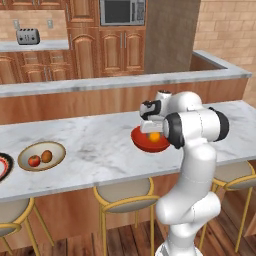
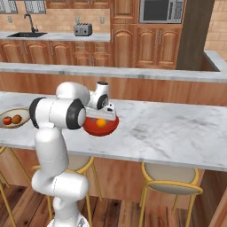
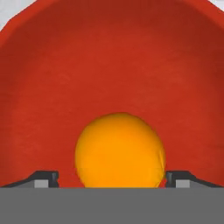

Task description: Take the fruits from the plate on the dining counter and place two fruits in each bowl.

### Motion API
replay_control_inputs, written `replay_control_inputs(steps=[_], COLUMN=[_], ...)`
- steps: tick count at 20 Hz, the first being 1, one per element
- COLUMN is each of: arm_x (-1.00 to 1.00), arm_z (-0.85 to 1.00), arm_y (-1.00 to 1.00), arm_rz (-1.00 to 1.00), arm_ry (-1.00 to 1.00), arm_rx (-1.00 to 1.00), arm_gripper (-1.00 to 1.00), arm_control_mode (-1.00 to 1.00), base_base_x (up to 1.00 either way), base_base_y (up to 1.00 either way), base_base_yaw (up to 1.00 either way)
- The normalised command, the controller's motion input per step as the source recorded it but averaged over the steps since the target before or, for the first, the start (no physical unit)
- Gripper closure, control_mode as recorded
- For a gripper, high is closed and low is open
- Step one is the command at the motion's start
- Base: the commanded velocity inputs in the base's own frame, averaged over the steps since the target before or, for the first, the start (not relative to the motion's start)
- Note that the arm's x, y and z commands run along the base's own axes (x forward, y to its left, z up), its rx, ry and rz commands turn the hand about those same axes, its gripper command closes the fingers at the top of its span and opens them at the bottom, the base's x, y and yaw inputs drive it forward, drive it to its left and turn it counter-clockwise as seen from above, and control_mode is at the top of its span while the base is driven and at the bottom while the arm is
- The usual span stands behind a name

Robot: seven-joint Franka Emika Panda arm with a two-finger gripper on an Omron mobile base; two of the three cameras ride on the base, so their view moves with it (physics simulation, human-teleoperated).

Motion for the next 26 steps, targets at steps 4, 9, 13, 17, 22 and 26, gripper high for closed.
replay_control_inputs(steps=[4, 9, 13, 17, 22, 26], arm_x=[-0.24, -0.41, -0.98, -0.90, -0.49, -0.13], arm_z=[0.53, 0.46, 0.41, 0.31, 0.11, 0.03], arm_y=[-0.02, -0.04, -0.09, 0.00, 0.00, 0.00], arm_rz=[0.00, 0.00, 0.00, 0.00, 0.00, -0.06], arm_ry=[0.00, 0.00, 0.00, -0.02, -0.06, 0.00], arm_rx=[0.00, 0.00, 0.00, 0.00, -0.04, 0.00], arm_gripper=[-1.00, -1.00, -1.00, -1.00, -1.00, -1.00], arm_control_mode=[-1.00, -1.00, -1.00, -1.00, -1.00, -1.00], base_base_x=[0.00, 0.00, 0.00, 0.00, 0.00, 0.00], base_base_y=[0.00, 0.00, 0.00, 0.00, 0.00, 0.00], base_base_yaw=[0.00, 0.00, 0.00, 0.00, 0.00, 0.00])
